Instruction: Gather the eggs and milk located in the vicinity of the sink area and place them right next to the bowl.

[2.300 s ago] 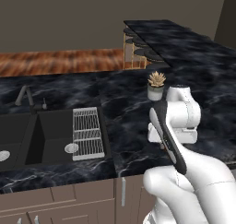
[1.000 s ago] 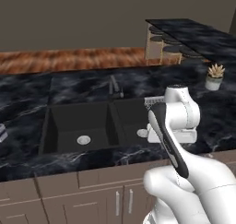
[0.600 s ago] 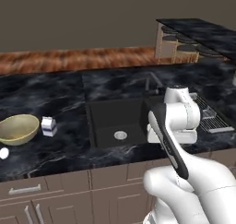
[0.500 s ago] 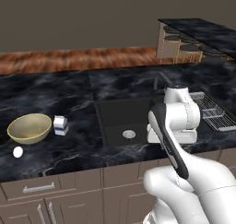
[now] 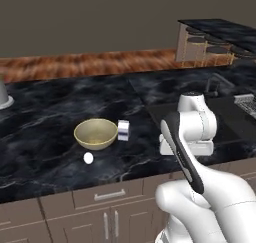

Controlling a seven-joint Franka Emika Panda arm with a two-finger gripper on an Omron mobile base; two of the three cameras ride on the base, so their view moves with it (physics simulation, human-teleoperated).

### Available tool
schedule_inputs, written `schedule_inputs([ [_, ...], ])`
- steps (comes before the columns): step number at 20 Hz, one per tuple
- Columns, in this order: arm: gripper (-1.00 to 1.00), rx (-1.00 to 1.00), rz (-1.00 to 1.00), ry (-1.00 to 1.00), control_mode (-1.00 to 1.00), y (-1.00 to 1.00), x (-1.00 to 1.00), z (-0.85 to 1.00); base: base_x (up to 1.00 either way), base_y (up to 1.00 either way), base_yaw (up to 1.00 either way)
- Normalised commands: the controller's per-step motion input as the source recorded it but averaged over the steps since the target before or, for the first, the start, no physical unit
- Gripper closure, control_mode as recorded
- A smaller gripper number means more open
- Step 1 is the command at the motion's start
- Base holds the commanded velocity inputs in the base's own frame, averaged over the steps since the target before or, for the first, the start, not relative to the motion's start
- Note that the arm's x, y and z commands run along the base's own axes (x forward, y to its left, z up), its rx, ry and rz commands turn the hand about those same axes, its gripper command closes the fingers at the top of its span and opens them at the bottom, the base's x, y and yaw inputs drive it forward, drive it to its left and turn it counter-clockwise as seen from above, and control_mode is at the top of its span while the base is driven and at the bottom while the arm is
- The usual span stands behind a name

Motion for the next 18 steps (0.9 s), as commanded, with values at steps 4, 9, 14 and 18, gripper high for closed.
schedule_inputs([
  [4, 1.00, 0.00, 0.00, 0.00, 1.00, 0.00, 0.00, 0.00, 0.00, 0.79, 0.00],
  [9, 1.00, 0.00, 0.00, 0.00, 1.00, 0.00, 0.00, 0.00, 0.26, 0.35, 0.00],
  [14, 1.00, 0.00, 0.00, 0.00, 1.00, 0.00, 0.00, 0.00, 0.48, 0.14, 0.04],
  [18, 1.00, 0.00, 0.00, 0.00, 1.00, 0.00, 0.00, 0.00, 0.07, 0.00, 0.01],
])
